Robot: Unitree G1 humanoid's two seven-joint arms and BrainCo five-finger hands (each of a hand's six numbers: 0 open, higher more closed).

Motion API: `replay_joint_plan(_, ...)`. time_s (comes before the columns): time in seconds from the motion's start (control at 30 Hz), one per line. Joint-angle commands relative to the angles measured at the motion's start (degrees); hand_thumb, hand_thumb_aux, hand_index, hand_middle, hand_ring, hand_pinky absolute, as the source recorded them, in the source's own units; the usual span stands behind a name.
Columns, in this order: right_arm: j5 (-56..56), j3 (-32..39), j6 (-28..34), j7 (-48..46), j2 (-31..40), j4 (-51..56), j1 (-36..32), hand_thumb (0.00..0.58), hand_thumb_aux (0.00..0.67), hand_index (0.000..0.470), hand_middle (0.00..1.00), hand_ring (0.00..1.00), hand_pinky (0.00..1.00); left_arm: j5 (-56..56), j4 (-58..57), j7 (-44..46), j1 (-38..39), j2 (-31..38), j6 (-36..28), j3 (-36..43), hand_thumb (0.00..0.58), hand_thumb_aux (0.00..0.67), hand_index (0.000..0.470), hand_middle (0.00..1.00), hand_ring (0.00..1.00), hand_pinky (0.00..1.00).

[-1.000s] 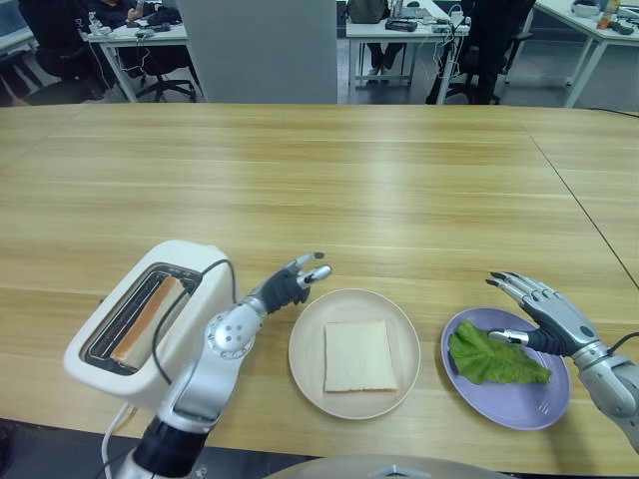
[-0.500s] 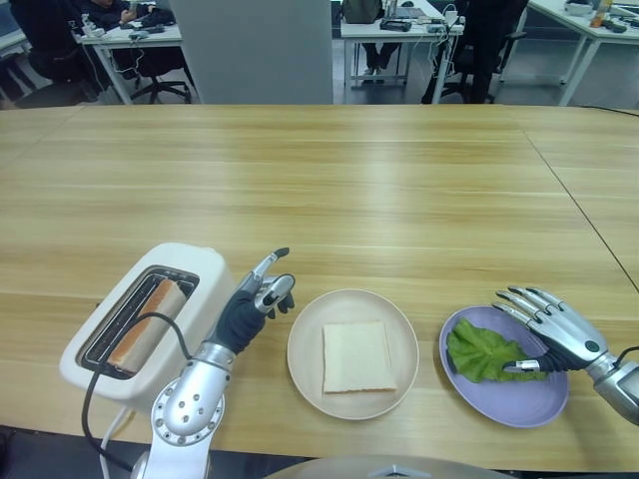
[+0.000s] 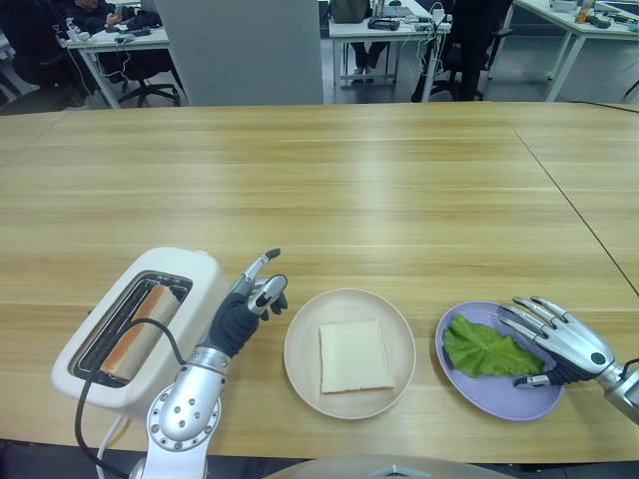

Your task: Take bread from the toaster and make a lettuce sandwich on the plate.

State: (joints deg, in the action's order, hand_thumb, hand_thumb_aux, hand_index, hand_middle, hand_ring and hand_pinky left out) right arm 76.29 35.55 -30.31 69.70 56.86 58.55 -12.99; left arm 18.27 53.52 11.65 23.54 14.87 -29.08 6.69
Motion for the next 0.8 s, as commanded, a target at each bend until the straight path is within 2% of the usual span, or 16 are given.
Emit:
replay_joint_plan(0.03,-0.3,2.7,0.6,-0.1,-0.4,1.8,-0.9,0.579,0.649,0.446,0.00,0.00,0.00,0.5,-1.3,-0.3,0.4,-0.1,-0.3,0.1,0.000,0.000,0.000,0.62,0.62,0.62)
replay_joint_plan(0.07,-0.7,3.0,0.6,0.0,-0.4,2.1,-1.1,0.580,0.670,0.460,0.00,0.00,0.00,0.7,-1.5,-0.2,0.5,0.1,-0.2,0.4,0.000,0.000,0.000,0.62,0.62,0.62)
replay_joint_plan(0.5,-5.8,4.2,-1.9,0.3,0.2,2.1,-1.5,0.580,0.670,0.460,0.00,0.00,0.00,1.1,-2.1,-0.9,2.2,-0.7,1.5,1.4,0.000,0.000,0.000,0.62,0.62,0.62)
replay_joint_plan(0.8,-13.9,-1.3,-4.8,-1.6,4.1,-6.3,1.1,0.580,0.670,0.460,0.00,0.00,0.00,1.1,-2.9,-1.1,2.2,-0.8,2.4,2.1,0.000,0.000,0.000,0.62,0.62,0.62)
